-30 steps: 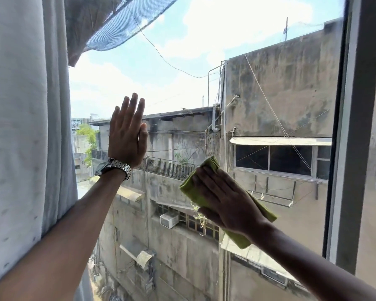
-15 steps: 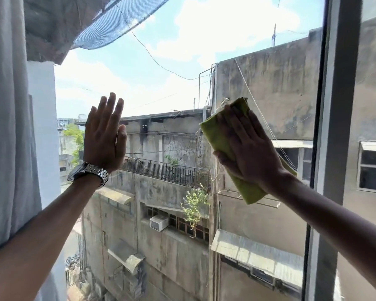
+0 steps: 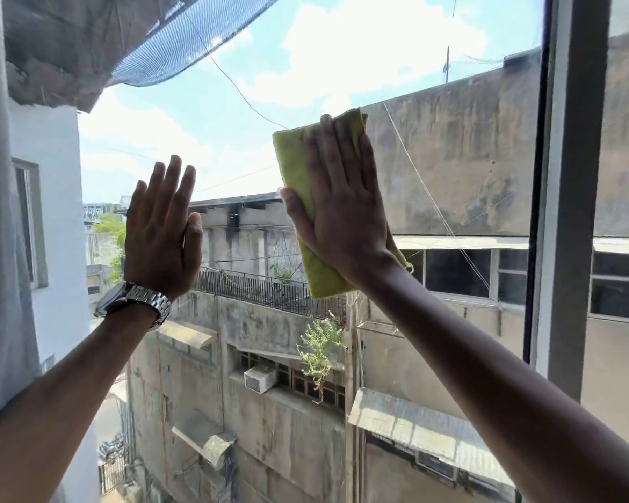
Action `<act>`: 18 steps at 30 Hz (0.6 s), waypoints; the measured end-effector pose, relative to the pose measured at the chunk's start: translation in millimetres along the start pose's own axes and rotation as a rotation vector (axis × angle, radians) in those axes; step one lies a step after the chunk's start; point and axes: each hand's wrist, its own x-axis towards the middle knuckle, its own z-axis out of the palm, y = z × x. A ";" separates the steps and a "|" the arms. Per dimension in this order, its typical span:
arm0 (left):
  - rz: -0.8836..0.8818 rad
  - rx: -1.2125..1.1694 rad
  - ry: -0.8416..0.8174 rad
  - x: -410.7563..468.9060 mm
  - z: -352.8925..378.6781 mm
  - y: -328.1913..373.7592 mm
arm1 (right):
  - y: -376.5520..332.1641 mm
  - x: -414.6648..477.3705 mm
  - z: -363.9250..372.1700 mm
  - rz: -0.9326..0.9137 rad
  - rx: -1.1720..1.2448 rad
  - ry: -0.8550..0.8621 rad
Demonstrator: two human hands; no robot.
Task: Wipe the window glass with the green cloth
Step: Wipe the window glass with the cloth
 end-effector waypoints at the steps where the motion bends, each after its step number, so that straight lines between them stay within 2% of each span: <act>1: 0.004 -0.001 0.003 0.1 0.4 -0.5 | -8.4 4.1 1.5 0.002 0.012 -0.003; 7: -0.021 -0.050 0.035 -0.2 1.8 -2.0 | -65.4 8.5 14.5 0.003 0.099 -0.005; 12: -0.052 -0.073 0.060 -0.4 1.5 -0.9 | -111.4 -34.7 20.9 -0.011 0.167 -0.081; 18: -0.013 -0.064 0.065 -0.6 2.3 -4.0 | -99.1 -109.7 12.5 -0.096 0.135 -0.126</act>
